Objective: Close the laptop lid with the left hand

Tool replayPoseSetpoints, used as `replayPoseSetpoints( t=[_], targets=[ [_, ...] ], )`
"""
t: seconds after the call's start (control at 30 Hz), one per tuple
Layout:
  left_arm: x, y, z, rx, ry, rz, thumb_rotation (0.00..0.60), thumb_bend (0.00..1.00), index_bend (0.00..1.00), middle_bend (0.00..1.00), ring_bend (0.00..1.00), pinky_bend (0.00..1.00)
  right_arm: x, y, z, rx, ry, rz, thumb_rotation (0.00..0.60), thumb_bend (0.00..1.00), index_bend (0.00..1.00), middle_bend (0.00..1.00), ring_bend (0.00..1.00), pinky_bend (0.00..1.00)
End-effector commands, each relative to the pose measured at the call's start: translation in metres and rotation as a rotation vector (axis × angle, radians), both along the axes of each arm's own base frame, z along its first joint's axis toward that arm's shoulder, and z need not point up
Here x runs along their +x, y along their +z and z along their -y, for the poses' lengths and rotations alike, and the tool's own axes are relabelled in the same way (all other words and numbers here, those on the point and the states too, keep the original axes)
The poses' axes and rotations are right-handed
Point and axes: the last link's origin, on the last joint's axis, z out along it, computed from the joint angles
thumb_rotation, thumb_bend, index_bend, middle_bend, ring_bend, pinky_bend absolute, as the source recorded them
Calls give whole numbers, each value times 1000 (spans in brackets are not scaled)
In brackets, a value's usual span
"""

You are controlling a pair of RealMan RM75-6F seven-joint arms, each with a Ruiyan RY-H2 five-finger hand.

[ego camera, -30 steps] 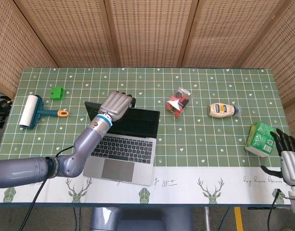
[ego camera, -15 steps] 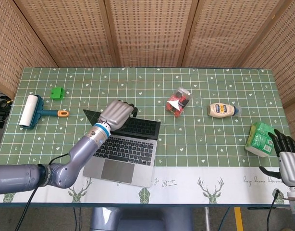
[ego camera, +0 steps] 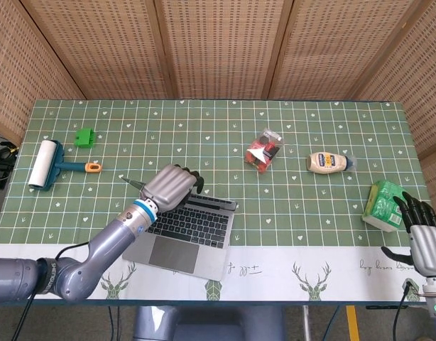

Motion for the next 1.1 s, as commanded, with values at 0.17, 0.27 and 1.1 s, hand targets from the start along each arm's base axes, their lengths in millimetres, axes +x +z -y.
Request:
replayPoseSetpoints(
  t=[0.17, 0.27, 1.1],
  targets=[
    [-12, 8, 20, -48, -2, -21, 600, 1000, 410, 325, 363, 390, 1, -1, -1, 3, 3, -5, 600, 17, 0, 0, 0, 0],
    [-18, 10, 27, -66, -2, -25, 600, 1000, 410, 324, 363, 389, 2, -1, -2, 6, 5, -9, 600, 17, 0, 0, 0, 0],
    [-82, -18, 62, -215, 81, -49, 600, 1000, 405, 325, 363, 389, 8, -3, -7, 14, 20, -22, 600, 18, 4, 0, 0, 0]
  ],
)
